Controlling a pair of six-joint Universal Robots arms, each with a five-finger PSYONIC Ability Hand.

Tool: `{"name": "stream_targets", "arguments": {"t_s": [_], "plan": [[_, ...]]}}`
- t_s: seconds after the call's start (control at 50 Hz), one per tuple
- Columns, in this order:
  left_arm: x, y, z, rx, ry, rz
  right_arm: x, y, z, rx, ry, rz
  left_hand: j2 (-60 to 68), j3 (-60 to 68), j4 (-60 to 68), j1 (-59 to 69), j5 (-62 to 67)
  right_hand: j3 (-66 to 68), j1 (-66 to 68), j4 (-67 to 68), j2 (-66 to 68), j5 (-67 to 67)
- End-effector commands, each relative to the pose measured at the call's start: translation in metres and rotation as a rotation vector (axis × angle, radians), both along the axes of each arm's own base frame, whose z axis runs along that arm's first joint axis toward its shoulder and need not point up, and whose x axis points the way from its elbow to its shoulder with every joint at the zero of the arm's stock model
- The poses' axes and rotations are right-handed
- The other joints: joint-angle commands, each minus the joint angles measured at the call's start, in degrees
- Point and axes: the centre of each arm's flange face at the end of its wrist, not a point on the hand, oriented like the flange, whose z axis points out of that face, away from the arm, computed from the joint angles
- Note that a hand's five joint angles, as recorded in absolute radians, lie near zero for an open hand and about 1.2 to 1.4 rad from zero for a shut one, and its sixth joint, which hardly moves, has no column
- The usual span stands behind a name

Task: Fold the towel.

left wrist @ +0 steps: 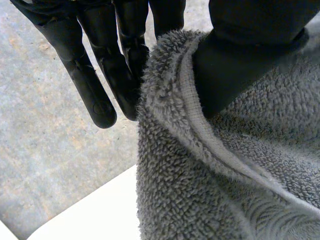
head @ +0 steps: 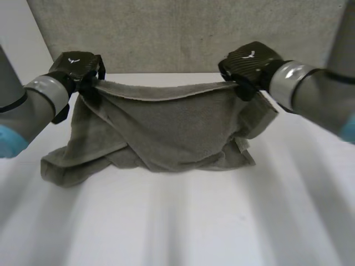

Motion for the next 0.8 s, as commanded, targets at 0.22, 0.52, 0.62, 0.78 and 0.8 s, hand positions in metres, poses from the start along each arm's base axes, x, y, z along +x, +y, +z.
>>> {"name": "stream_targets", "arguments": {"t_s": [0.22,0.52,0.62,0.78,0.8], "plan": [[-0.006,-0.011,0.125,-0.74,0.212,-0.012,-0.015,-0.002,0.124,-0.709,-0.561,-0.131,10.39,10.32,10.21,12.84,11.55,3.39,3.64,3.77,3.08,2.7],[0.007,0.025,-0.026,-0.2,0.092,-0.124,-0.016,0.022,-0.008,-0.05,-0.191,0.028,10.39,10.32,10.21,12.84,11.55,3.39,3.64,3.77,3.08,2.7],[0.01,0.042,-0.061,-0.07,0.068,-0.137,-0.023,0.038,-0.069,0.142,-0.087,0.016,10.39,10.32,10.21,12.84,11.55,3.39,3.64,3.77,3.08,2.7],[0.013,0.06,-0.099,0.013,-0.116,-0.148,-0.043,0.05,-0.106,0.253,-0.004,-0.022,4.89,4.82,4.71,7.34,6.05,3.39,3.64,3.77,3.08,2.7],[0.013,0.06,-0.099,0.013,-0.116,-0.148,-0.043,0.05,-0.106,0.253,-0.004,-0.022,4.86,4.79,4.68,7.32,6.02,3.39,3.64,3.77,3.08,2.7]]}}
